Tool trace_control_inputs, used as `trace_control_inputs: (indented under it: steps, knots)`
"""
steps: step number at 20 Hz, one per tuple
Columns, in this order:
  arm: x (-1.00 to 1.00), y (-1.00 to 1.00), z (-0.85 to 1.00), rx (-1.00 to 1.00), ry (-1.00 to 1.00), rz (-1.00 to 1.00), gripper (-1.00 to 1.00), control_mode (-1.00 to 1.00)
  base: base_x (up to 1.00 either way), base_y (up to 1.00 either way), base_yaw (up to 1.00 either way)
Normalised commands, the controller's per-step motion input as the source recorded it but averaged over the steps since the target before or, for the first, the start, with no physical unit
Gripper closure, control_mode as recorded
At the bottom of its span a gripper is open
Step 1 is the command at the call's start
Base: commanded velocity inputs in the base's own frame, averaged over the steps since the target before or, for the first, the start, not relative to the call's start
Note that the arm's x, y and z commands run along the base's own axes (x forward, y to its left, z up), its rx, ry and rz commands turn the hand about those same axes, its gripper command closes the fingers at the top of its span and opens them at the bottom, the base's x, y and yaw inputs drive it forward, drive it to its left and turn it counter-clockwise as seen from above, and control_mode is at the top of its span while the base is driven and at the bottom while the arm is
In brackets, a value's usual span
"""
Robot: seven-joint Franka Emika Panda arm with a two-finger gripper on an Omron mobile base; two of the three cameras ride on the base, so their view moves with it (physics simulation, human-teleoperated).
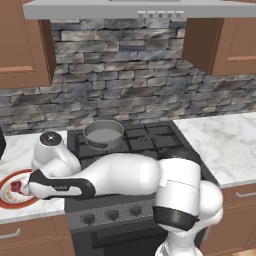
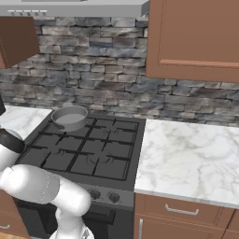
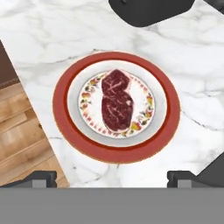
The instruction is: Retrieve the frozen meat and place it in the pot on a burner. Then turn the burner on.
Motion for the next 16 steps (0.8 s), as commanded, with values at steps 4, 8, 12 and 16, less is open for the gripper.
trace_control_inputs:
  steps: [4,8,12,16]
  knots:
    - [0.16,0.24,-0.20,0.00,0.00,0.00,-1.00,-1.00,0.00,0.00,0.00]
    - [0.19,0.18,-0.20,0.00,0.02,0.00,-1.00,-1.00,0.00,0.00,0.00]
    - [0.20,0.14,-0.15,0.00,0.05,0.00,-1.00,-1.00,0.00,0.00,0.00]
    - [0.20,0.16,-0.14,0.00,0.01,0.00,-1.00,-1.00,0.00,0.00,0.00]
